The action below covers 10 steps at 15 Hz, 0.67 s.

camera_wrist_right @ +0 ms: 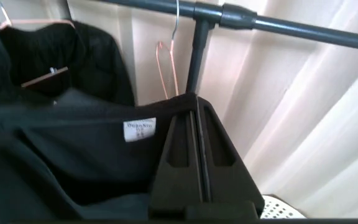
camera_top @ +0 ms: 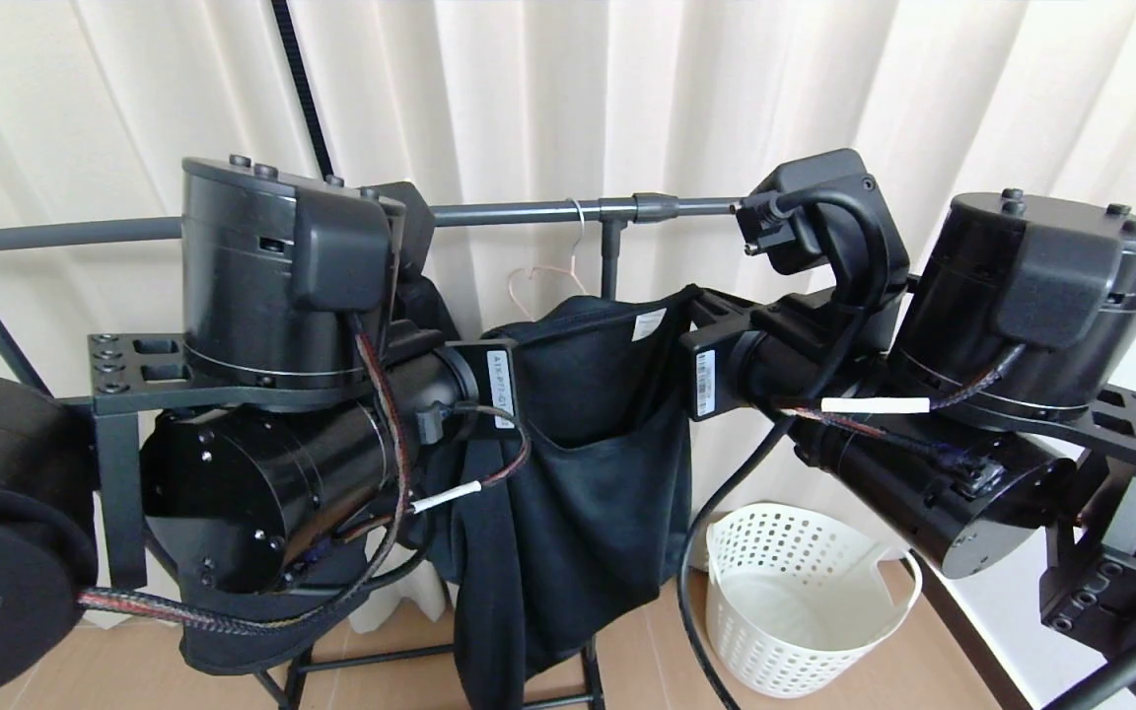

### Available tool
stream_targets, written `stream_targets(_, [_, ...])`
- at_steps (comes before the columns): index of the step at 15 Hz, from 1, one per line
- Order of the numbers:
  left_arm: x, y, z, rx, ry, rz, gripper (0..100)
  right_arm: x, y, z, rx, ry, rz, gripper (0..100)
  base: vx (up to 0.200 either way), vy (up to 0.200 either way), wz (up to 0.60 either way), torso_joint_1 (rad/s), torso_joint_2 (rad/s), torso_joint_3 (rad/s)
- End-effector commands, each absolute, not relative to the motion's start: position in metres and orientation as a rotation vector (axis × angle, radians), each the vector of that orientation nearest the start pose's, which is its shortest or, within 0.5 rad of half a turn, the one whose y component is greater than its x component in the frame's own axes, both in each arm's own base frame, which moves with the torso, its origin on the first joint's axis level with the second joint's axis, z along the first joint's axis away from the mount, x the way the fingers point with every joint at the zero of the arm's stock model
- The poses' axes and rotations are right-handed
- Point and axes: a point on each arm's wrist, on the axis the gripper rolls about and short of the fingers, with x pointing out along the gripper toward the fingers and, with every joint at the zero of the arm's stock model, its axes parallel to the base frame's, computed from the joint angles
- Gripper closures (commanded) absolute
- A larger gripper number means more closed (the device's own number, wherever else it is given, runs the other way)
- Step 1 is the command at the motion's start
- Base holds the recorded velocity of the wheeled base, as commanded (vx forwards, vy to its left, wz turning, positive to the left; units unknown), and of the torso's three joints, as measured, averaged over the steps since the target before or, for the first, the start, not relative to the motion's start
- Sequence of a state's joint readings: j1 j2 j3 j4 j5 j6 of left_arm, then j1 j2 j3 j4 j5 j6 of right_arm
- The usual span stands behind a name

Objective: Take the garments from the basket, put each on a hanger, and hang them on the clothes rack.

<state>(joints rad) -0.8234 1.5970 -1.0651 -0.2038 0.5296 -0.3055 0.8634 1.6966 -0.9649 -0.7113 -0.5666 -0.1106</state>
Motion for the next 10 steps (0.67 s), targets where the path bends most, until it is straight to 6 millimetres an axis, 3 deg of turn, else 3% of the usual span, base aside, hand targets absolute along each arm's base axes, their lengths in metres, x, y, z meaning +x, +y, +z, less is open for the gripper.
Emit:
stream_targets(1, [0.209,-0.203,0.257,-0.125,0.263,-0.243,100,0.215,0.233,0.229,-0.15,0.016,0.299,100,0.0,0.0,0.0,0.0,0.0,0.0])
stream_targets(4, [0.21,-0.204,0.266,-0.121,0.238,-0.25,100,0.216,0.234,0.215,-0.199,0.047,0.314,100,0.0,0.0,0.0,0.0,0.0,0.0])
stream_targets(5, [0.211,-0.205,0.268,-0.124,0.23,-0.251,100,0.216,0.235,0.211,-0.22,0.056,0.332,0,0.0,0.0,0.0,0.0,0.0,0.0])
stream_targets(10, [0.216,-0.211,0.266,-0.12,0.235,-0.249,100,0.207,0.228,0.178,-0.355,0.134,0.584,0,0.0,0.0,0.0,0.0,0.0,0.0])
